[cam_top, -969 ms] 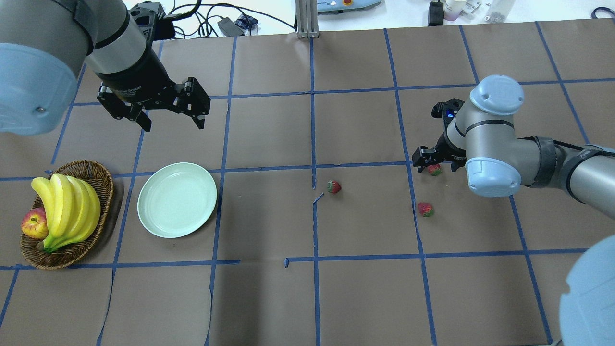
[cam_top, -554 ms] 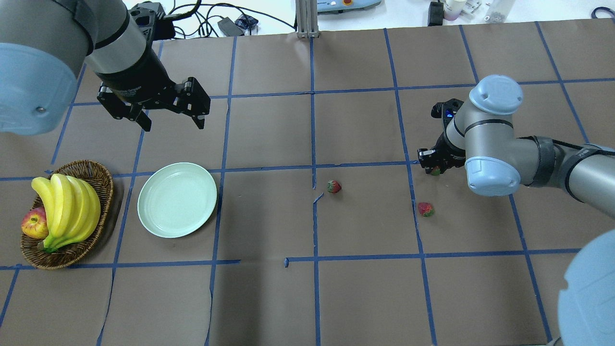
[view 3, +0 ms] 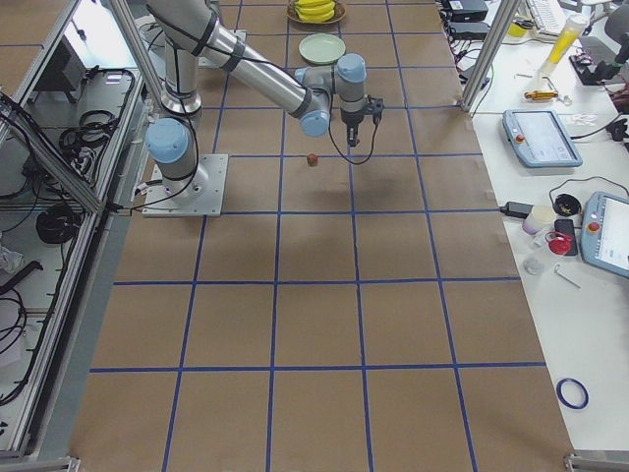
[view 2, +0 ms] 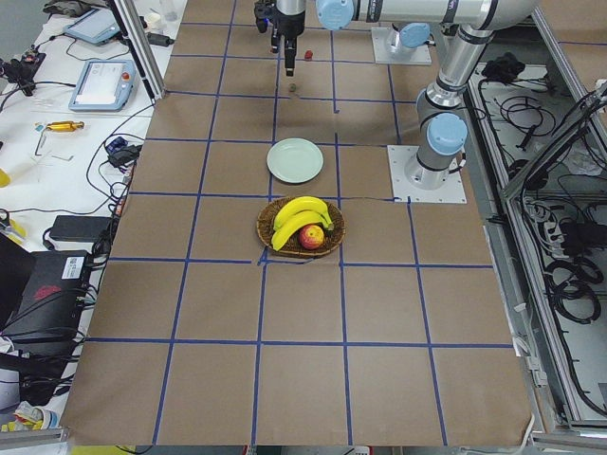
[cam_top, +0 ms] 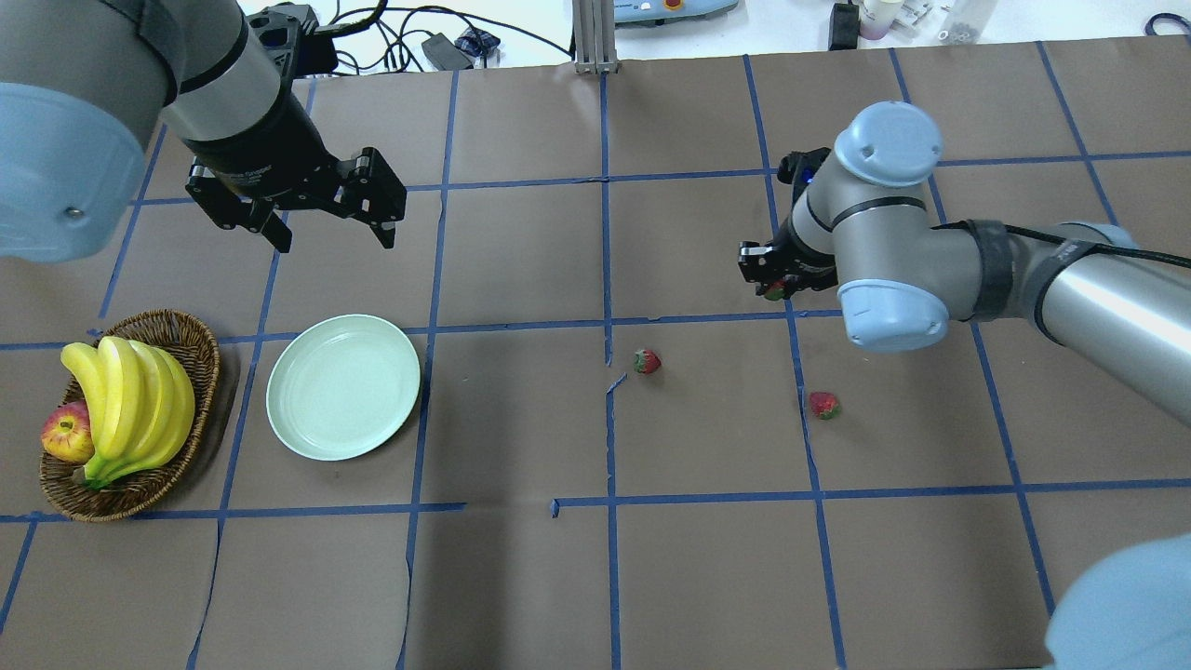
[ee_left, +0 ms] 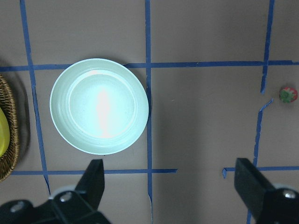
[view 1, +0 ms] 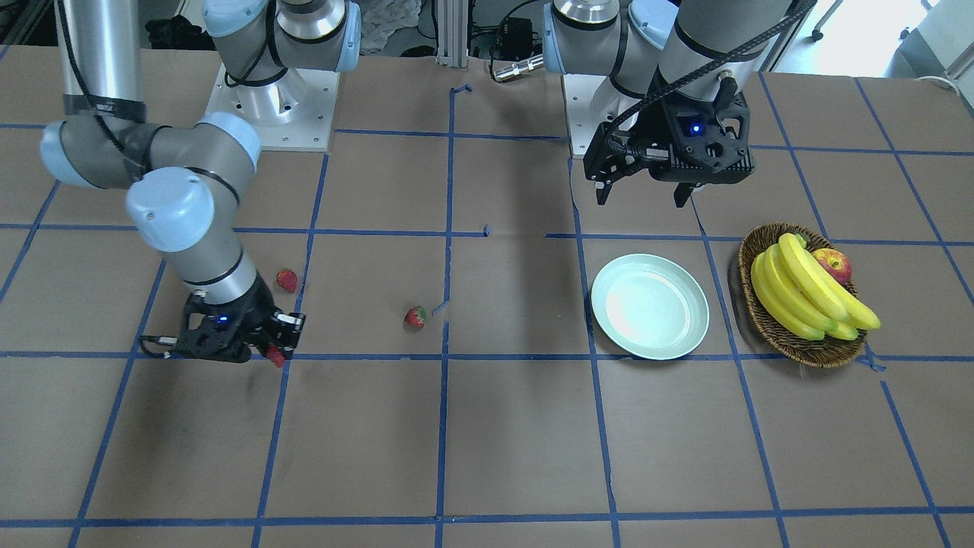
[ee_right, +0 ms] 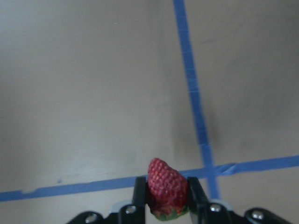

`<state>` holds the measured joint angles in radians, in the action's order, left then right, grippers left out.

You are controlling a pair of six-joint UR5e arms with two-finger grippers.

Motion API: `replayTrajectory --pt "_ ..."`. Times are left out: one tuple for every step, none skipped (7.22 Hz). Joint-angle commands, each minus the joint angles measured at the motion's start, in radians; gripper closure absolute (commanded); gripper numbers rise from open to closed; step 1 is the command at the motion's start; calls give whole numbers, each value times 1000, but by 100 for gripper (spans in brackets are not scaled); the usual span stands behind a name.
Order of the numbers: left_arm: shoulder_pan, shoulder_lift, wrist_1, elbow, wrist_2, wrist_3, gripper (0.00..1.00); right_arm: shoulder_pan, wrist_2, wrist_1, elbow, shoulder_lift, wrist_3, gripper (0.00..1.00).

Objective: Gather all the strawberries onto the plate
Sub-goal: 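Carry the strawberry toward the plate with the right gripper and release it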

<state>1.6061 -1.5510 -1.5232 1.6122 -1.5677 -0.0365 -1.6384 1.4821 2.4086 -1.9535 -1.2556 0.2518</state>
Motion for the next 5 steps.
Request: replayTrajectory --pt "0 0 0 0 0 1 0 -261 -5 1 21 -4 377 100" --pt "0 2 0 0 0 1 0 -361 -6 6 36 4 503 100" --pt "0 2 0 0 0 0 0 -433 -12 1 42 13 573 100" --pt "0 2 0 0 0 0 0 -477 -14 6 42 46 592 100" --pt "0 2 0 0 0 0 0 -488 -13 18 41 89 590 37"
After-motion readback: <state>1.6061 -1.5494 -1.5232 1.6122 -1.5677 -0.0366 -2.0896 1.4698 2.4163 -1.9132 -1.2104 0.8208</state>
